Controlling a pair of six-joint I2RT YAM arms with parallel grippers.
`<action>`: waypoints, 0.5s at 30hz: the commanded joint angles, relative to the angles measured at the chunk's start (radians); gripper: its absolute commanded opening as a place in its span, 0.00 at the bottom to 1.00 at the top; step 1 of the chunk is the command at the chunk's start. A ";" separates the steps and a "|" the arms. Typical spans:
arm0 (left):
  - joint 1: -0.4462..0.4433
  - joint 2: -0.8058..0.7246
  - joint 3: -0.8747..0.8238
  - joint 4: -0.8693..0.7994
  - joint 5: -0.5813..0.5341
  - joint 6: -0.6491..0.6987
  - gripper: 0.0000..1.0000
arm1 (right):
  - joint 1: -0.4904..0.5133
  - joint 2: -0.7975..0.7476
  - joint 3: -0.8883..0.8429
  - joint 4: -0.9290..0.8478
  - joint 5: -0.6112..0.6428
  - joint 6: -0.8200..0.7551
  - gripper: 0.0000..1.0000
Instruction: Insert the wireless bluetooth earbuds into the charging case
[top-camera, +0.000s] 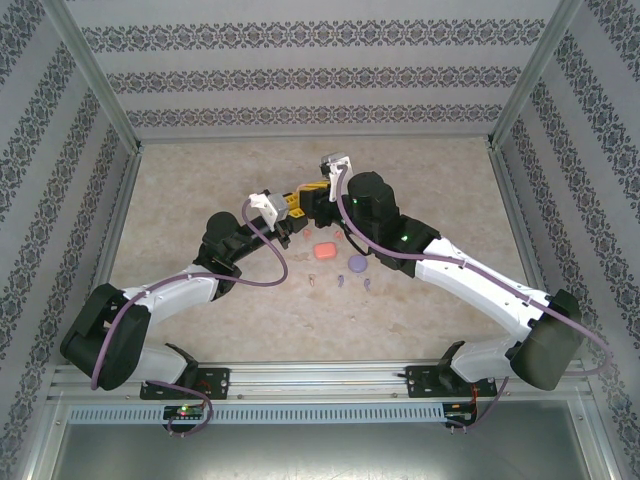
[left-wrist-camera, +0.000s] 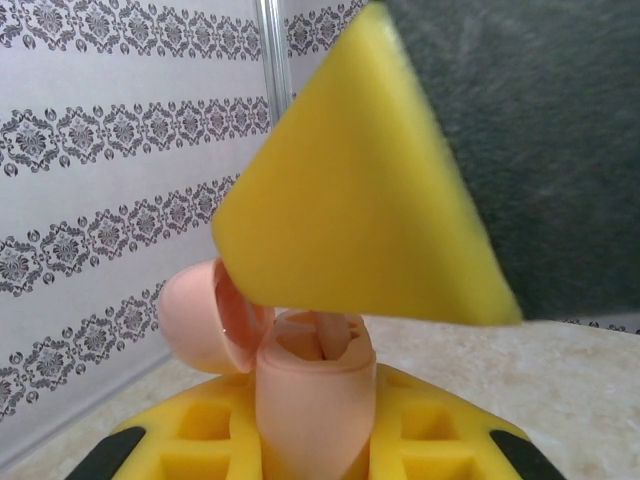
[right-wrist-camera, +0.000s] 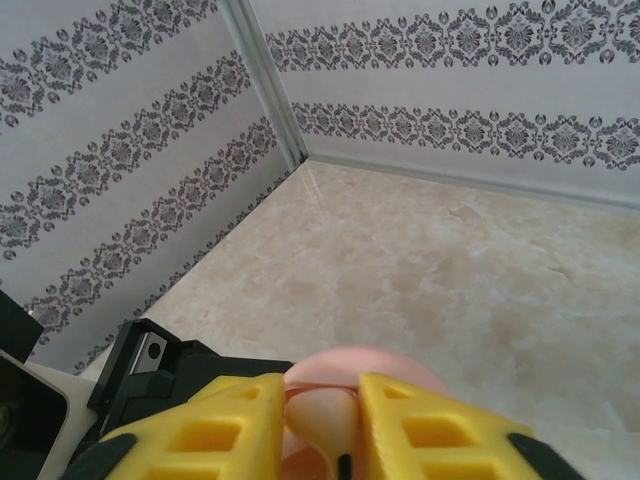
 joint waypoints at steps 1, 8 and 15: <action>-0.014 -0.041 0.029 0.080 0.045 -0.009 0.00 | 0.022 0.021 0.013 -0.054 -0.018 0.004 0.33; -0.014 -0.038 0.031 0.087 0.052 -0.022 0.00 | 0.016 0.022 0.031 -0.063 0.004 0.011 0.45; -0.014 -0.029 0.028 0.100 0.055 -0.038 0.00 | -0.009 0.016 0.047 -0.059 -0.002 0.044 0.57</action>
